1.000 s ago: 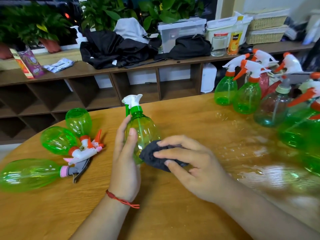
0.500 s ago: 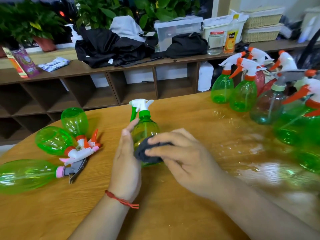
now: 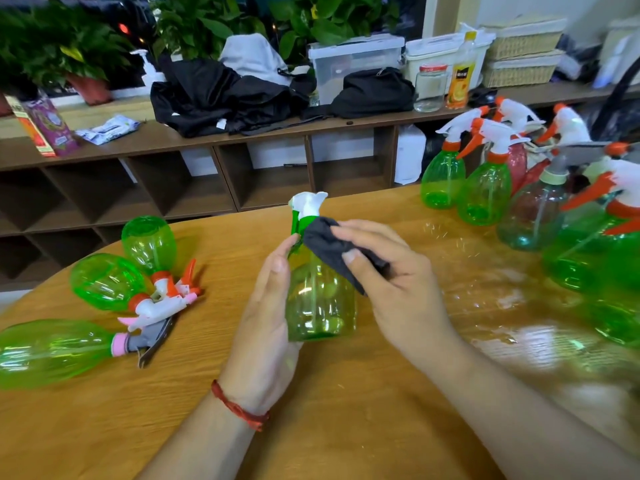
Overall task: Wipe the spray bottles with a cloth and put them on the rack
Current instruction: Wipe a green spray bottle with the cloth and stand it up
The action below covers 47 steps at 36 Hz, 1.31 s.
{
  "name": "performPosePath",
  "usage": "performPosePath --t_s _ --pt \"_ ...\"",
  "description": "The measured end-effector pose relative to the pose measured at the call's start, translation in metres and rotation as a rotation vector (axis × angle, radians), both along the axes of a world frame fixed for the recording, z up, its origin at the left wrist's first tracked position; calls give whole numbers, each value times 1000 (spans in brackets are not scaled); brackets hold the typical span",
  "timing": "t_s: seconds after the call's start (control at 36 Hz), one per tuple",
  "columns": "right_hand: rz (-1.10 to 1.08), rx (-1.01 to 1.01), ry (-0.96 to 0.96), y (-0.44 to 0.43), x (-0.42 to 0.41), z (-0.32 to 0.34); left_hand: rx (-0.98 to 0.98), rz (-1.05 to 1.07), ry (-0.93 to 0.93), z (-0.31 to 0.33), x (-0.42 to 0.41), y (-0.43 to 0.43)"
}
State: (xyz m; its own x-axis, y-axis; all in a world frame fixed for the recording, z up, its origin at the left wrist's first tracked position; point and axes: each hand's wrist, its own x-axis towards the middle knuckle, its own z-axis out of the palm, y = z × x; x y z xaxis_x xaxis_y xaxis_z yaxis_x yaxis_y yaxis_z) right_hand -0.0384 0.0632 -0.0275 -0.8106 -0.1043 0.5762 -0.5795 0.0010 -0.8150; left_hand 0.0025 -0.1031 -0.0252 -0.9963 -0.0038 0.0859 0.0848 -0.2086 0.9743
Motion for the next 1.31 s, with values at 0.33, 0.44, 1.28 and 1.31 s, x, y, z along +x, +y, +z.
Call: performPosePath --t_s 0.33,0.44,1.28,1.31 --pt "-31 -82 -87 1 0 -1 -50 36 82 -4 5 4" --pt "-57 -114 -99 -2 3 -5 -172 33 162 -4 3 2" --pt "25 -25 -46 3 -2 -2 272 146 82 -7 1 6" --pt "31 -2 -22 3 2 -3 320 163 74 -6 0 3"
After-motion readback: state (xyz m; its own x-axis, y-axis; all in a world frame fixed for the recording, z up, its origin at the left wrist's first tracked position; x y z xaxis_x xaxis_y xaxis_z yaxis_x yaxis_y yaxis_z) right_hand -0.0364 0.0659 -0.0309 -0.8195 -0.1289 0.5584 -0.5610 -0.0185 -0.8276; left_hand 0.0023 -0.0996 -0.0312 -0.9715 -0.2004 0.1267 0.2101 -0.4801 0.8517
